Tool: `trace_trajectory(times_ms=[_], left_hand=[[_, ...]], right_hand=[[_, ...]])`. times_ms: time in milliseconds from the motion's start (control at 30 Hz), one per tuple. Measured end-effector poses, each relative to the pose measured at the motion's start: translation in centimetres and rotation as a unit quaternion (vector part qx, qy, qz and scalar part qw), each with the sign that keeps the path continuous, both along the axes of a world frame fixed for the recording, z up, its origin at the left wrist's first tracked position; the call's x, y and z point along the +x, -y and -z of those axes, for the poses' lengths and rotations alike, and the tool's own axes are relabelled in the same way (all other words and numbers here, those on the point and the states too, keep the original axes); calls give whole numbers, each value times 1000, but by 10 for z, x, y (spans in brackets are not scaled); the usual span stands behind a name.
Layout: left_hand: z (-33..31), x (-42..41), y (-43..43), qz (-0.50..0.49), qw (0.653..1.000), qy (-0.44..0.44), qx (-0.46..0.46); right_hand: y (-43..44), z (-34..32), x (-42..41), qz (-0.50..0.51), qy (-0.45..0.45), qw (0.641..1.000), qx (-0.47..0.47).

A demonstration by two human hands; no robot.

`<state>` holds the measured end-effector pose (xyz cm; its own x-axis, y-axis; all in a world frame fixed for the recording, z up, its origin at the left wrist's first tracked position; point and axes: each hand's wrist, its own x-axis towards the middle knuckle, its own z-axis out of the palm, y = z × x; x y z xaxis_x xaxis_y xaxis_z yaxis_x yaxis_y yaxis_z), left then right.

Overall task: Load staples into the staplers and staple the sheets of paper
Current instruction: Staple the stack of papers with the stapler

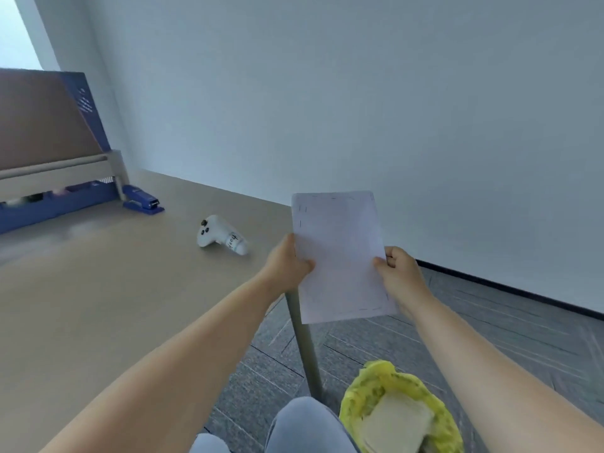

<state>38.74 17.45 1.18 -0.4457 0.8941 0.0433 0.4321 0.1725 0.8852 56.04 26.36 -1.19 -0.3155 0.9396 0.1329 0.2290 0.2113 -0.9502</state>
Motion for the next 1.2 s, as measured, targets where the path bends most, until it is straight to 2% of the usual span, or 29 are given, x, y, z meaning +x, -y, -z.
trace_trajectory(times_ms=[167,467,567,833,967,1100,1200], left_hand=[[39,52,-53,31,998,-28,-51],[160,97,-89,93,972,40,-210],[193,107,-92,125,953,59,-270],[264,125,-88,179,915,-8,-362],[282,129,-87,197,901,-51,-382],[287,131,-91,200,904,-57,-373],[288,134,-90,233,884,-82,-397]], right_hand=[[-32,49,60,72,78,993,-44],[-39,161,121,134,168,966,-141],[-39,196,133,120,208,954,-178],[-32,267,157,61,294,913,-277],[-30,284,161,44,317,901,-293],[-33,292,163,46,313,898,-307],[-35,295,165,41,327,887,-324]])
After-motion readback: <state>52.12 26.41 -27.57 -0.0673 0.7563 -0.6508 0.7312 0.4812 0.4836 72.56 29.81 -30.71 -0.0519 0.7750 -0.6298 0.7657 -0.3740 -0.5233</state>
